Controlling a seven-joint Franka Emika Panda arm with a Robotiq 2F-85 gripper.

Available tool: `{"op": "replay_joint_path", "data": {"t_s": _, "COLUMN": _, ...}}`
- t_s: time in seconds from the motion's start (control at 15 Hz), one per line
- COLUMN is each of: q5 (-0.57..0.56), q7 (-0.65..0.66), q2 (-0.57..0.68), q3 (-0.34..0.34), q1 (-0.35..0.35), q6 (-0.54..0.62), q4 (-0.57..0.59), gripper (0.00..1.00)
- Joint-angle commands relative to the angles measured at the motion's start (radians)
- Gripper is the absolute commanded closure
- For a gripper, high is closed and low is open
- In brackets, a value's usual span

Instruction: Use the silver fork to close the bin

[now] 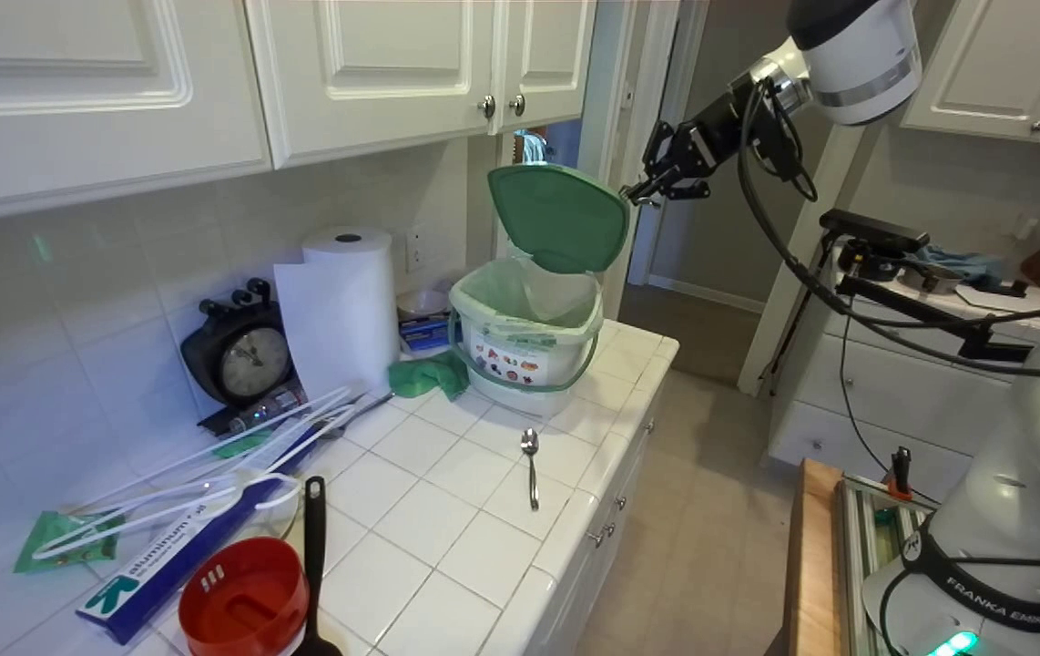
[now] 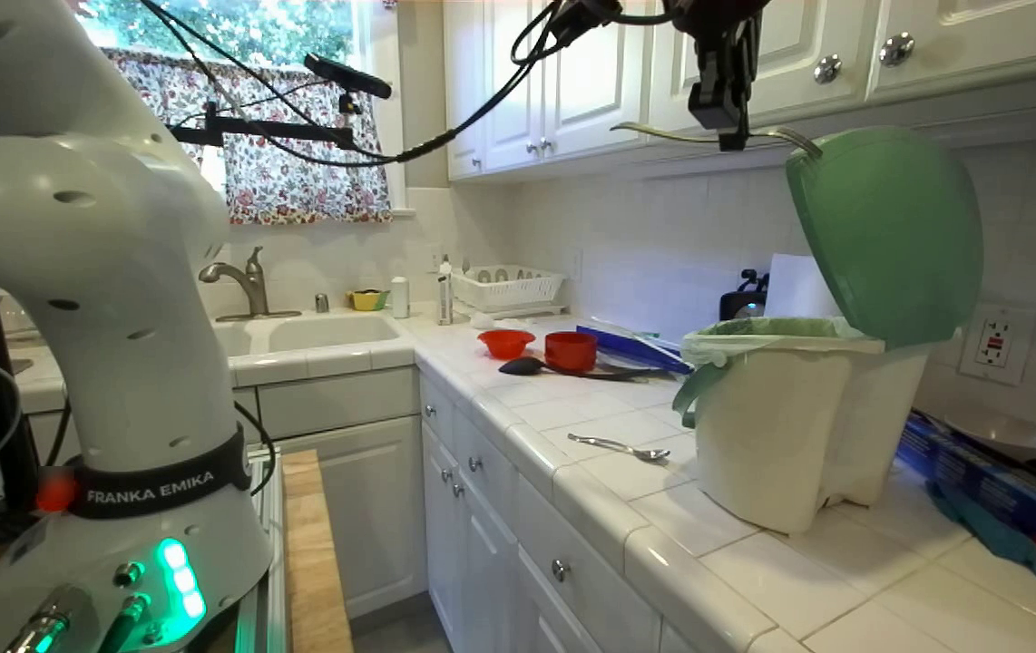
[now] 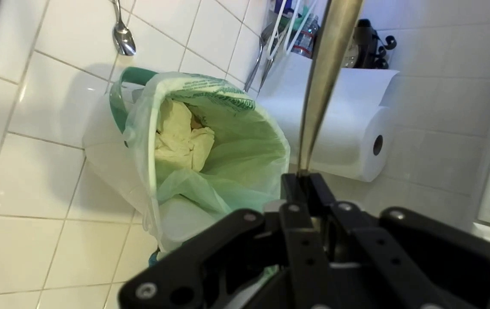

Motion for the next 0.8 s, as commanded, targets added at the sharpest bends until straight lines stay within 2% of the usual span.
{"op": "replay_joint_path", "data": {"t_s": 0.0, "q5": 0.016, "q7": -0.034, "q2": 0.040, "q3": -0.002, "q1": -0.007, "q6": -0.062, "q4": 0.047, "gripper": 0.96}}
{"op": "replay_joint_path", "data": {"t_s": 0.4, "q5": 0.023, "q7": -0.046, "q2": 0.092, "q3": -0.006, "q1": -0.008, "q6": -0.131, "q4": 0.086, "gripper": 0.96}}
{"op": "replay_joint_path", "data": {"t_s": 0.73, "q5": -0.020, "q7": -0.015, "q2": 0.135, "q3": 0.030, "q1": -0.013, "q6": -0.169, "q4": 0.105, "gripper": 0.96}}
